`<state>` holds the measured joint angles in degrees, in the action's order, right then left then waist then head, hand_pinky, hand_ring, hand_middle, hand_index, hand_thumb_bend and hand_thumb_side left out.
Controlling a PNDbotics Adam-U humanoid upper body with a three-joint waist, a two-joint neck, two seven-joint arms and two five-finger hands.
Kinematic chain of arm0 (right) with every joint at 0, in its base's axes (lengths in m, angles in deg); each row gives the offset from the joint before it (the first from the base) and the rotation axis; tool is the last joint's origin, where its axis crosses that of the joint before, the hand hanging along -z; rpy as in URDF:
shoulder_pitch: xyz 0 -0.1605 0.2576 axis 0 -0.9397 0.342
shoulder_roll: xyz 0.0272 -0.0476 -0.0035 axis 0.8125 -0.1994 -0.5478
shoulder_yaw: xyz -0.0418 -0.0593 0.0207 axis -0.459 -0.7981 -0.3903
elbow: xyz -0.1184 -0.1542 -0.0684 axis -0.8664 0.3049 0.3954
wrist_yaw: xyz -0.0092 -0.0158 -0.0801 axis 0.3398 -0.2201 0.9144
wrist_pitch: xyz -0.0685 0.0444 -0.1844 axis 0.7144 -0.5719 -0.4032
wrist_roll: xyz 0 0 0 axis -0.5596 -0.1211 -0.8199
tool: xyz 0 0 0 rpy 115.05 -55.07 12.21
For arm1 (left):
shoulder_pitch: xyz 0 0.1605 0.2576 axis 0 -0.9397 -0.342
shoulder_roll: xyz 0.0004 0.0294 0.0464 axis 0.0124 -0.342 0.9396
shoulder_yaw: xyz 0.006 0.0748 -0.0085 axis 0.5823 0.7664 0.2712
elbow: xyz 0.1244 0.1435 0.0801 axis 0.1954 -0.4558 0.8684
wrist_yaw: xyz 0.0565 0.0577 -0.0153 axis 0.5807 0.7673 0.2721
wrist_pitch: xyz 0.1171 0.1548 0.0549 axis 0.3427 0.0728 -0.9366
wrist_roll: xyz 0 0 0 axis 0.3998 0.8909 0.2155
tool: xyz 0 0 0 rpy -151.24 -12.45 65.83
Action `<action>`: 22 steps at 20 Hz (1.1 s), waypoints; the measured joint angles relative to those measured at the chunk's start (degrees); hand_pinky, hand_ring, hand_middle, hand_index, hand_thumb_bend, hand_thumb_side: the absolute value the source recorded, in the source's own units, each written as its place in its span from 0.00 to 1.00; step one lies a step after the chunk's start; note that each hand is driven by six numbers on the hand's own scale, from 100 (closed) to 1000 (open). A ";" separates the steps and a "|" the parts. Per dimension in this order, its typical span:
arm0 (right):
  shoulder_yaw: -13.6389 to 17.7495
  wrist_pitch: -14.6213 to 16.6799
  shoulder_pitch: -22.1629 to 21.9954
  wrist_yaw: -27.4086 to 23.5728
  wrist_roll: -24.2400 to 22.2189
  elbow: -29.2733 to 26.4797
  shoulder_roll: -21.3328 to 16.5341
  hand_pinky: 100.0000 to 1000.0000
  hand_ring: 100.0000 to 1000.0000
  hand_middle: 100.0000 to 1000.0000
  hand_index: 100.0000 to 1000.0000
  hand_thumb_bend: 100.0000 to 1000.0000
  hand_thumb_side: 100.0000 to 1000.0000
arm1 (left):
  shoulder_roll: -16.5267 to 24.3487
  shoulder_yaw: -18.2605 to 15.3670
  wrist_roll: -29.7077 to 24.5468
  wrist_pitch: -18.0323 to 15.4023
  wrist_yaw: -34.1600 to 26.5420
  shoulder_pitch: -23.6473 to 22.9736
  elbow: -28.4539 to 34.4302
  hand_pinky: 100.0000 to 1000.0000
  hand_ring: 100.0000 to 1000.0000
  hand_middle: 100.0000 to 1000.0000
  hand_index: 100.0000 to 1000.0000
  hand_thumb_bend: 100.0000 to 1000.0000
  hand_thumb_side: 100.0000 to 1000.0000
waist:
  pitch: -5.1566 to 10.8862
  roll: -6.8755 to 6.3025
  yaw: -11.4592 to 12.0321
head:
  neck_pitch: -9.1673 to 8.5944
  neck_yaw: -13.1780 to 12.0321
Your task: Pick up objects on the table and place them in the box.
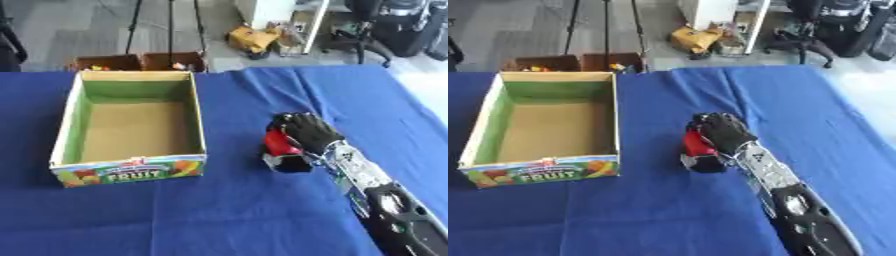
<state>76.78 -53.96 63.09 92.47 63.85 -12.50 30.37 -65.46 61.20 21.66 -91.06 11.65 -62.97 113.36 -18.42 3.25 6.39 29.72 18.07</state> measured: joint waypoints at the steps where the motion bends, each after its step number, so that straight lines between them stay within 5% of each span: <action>1: 0.01 -0.10 -0.15 0.30 0.14 -0.20 0.23 0.20 0.38 0.58 0.70 0.00 0.72 | 0.00 0.00 0.00 0.00 0.01 0.00 0.00 0.65 0.63 0.70 0.86 0.00 0.86 | -0.01 0.02 -0.02 | 0.00 -0.02; 12: 0.03 -2.46 -0.75 0.27 4.08 -1.70 1.46 0.04 0.25 0.46 0.66 0.00 0.48 | 0.00 -0.01 -0.19 0.13 0.30 0.01 0.00 0.65 0.63 0.70 0.86 0.00 0.86 | -0.67 0.03 -0.08 | 0.00 -0.43; 22: -0.02 -3.39 -1.23 -0.98 6.90 -2.66 1.76 0.00 0.21 0.43 0.65 0.00 0.40 | -0.01 -0.01 -0.42 0.07 0.39 0.01 0.00 0.65 0.63 0.70 0.86 0.00 0.86 | -1.02 -0.20 -0.04 | -0.01 -0.43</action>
<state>76.77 -57.34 61.86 91.49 70.76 -15.16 32.13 -65.47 61.19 21.24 -91.00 12.04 -62.96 113.36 -19.43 3.05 6.35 29.71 17.64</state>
